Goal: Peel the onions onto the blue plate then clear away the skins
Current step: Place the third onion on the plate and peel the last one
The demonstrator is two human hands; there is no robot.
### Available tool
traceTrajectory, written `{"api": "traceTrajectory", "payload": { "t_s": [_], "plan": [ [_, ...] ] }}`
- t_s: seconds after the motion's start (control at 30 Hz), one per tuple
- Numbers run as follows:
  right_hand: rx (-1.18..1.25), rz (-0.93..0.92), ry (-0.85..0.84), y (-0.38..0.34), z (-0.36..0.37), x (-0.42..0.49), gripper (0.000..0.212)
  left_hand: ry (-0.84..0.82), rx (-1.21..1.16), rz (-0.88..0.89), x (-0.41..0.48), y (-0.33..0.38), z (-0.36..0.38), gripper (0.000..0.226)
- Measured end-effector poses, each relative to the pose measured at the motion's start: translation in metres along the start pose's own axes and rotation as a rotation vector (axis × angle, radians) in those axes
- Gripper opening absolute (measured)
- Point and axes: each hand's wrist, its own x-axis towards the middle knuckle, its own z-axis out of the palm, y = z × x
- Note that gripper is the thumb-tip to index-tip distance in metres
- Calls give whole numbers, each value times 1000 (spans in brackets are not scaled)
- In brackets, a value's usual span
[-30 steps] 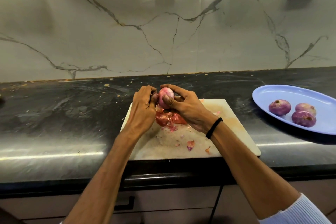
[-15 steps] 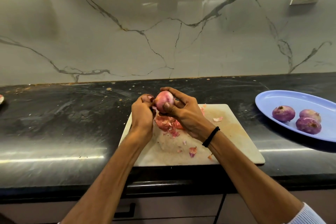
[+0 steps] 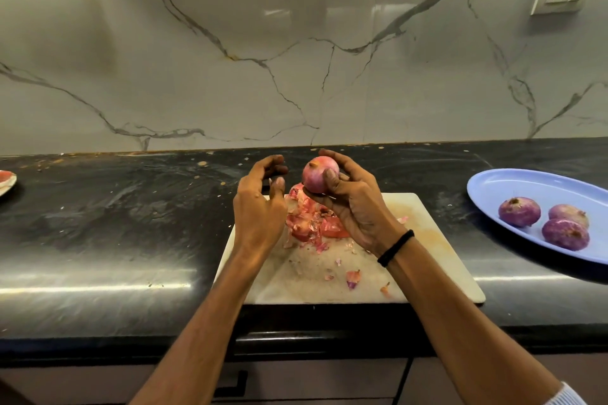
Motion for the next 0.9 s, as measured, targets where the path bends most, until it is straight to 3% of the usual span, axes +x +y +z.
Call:
{"api": "traceTrajectory", "payload": {
  "t_s": [0.27,0.43,0.67,0.8,0.9],
  "plan": [
    [30,17,-62,0,1,-2,39,-255,-98,33,-4,0,6,54],
    [-33,-11,-74,0,1,-3,58,-271,-123,9,-4,5,3,55],
    [-149,-31,-39,2,-1,-2,65,-284,-152,-40,-4,4,2,51],
    [-218,-65,-10,3,-2,0,57,-368,-219,-99,-5,10,1,57],
    [-173,-63,-21,4,-2,0,50,-340,-233,-98,-5,12,0,68]
  ]
}}
